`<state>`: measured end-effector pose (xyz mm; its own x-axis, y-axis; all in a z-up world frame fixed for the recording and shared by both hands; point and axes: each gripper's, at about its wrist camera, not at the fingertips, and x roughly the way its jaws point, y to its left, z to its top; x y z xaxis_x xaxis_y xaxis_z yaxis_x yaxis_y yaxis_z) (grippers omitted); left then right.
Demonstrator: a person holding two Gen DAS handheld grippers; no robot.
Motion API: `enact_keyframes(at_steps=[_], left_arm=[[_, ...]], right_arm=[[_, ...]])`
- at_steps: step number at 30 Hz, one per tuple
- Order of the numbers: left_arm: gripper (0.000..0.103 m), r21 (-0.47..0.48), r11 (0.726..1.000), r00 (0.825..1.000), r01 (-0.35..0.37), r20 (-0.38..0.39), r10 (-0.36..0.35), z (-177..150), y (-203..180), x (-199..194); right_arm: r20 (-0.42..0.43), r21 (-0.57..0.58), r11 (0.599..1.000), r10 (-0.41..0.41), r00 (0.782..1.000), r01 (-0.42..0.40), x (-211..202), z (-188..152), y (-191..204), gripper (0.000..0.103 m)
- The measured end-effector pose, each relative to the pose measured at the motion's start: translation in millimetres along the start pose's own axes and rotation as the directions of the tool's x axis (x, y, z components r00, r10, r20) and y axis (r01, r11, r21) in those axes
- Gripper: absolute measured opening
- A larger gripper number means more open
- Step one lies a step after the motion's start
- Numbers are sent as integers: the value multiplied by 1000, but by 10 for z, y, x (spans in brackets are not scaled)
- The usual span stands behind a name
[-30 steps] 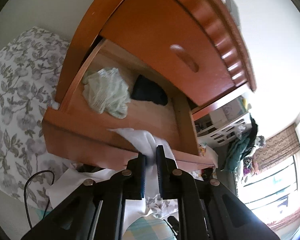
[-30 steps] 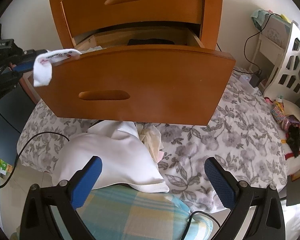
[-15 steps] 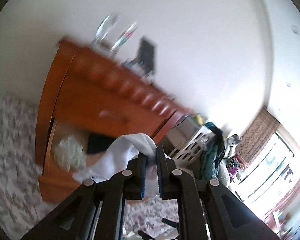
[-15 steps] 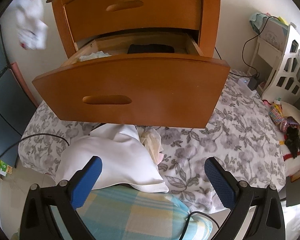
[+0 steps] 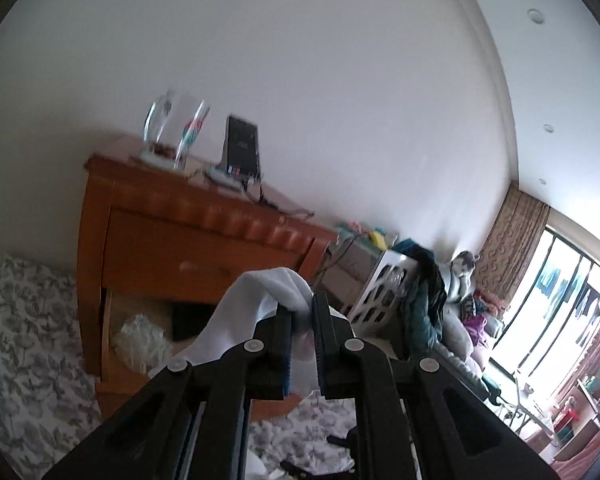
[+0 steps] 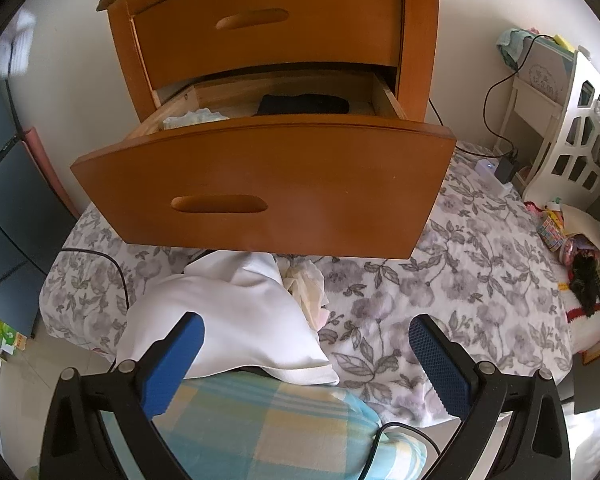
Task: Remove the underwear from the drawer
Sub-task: 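Carry the Hello Kitty sock over to the clothes pile on the bed, then lower the sock onto the pile and open the left tool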
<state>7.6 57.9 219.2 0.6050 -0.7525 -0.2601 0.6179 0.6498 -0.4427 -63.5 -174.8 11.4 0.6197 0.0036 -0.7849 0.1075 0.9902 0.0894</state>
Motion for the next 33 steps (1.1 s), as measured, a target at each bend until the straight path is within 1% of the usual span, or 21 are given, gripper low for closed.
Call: enact_keyframes(at_steps=[5,6,10,15,18,20,21,23,26,27,29,30,31,32,33], left_arm=[[10,-43,999,994,-20,-106,16,-231,118,194],[10,-52,998,991,-26,-133,19,-284,146,248],[10,-67,997,980,-36,-196,23,-435,200,359],[10,-92,994,955,-52,-295,22,-672,278,576],[10,-114,991,933,-74,-360,29,-860,366,759],[10,-128,986,913,-108,-405,47,-1012,462,907],[10,-141,982,898,-128,-436,55,-1126,539,1015],[10,-163,975,877,-152,-478,57,-1296,651,1163],[10,-189,963,839,-193,-540,62,-1596,825,1417],[10,-199,954,815,-223,-574,71,-1737,909,1518],[10,-211,940,784,-267,-615,84,-1917,1026,1626],[10,-212,928,755,-306,-648,101,-2047,1099,1686],[10,-217,921,741,-323,-663,104,-2121,1139,1713],[10,-224,912,724,-344,-682,106,-2209,1185,1738],[10,-227,907,714,-354,-692,105,-2258,1206,1747]], right_arm=[[-2,1,1000,0,1000,0,9,-5,-4,103],[-3,2,1000,0,1000,0,13,-8,-6,103],[-8,5,1000,1,1000,-1,35,-25,-9,103],[-14,2,1000,2,1000,-2,55,-36,-7,103],[-18,5,1000,2,1000,-2,73,-43,-15,103],[-21,6,1000,2,1000,-2,85,-47,-20,103],[-23,6,1000,3,1000,-3,93,-51,-21,103],[-26,6,1000,4,1000,-3,107,-58,-22,103],[-31,7,1000,5,999,-5,127,-63,-29,103],[-32,6,1000,5,999,-4,131,-65,-31,103],[-33,8,1000,4,999,-3,138,-68,-38,103],[-33,10,1000,3,999,-3,142,-71,-45,103],[-35,11,1000,1,999,-1,148,-74,-53,103],[-38,14,1000,0,999,0,157,-77,-62,103],[-40,16,1000,0,999,1,166,-79,-69,103]])
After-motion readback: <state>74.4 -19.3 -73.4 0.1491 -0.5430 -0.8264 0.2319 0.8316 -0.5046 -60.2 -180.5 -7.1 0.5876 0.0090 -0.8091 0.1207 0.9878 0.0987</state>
